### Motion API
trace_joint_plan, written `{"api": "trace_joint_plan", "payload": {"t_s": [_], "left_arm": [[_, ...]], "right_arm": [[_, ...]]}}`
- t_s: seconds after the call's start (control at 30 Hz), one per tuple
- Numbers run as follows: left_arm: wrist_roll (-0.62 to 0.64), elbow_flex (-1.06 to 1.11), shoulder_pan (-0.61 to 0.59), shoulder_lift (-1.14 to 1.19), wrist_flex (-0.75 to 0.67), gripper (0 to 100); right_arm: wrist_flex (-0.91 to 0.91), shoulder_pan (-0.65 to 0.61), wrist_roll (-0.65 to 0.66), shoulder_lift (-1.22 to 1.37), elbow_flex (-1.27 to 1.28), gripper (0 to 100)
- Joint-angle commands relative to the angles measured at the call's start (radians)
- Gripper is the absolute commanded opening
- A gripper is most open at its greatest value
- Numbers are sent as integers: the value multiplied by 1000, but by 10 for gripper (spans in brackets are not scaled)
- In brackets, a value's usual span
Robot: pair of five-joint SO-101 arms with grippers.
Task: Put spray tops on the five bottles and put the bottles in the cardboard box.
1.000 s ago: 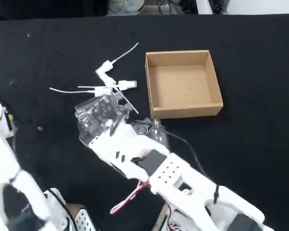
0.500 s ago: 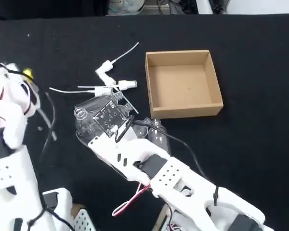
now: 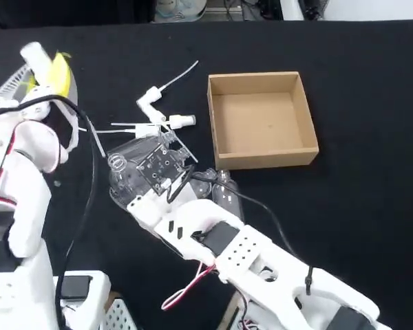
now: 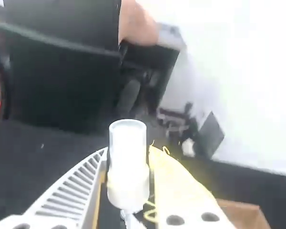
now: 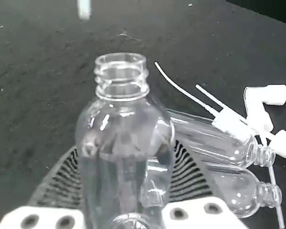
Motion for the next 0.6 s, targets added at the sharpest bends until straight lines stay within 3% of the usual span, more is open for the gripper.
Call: {"api": "trace_joint_plan", "payload": {"t_s": [0.0, 0.47, 0.57], "left_arm": [[12, 56, 18, 0, -107, 30], [57, 193, 97, -11, -115, 30], [55, 199, 94, -11, -55, 30]], "right_arm": [[-34, -15, -15, -39, -5, 14], [-34, -15, -15, -39, -7, 14], [-34, -15, -15, -39, -5, 14]]}}
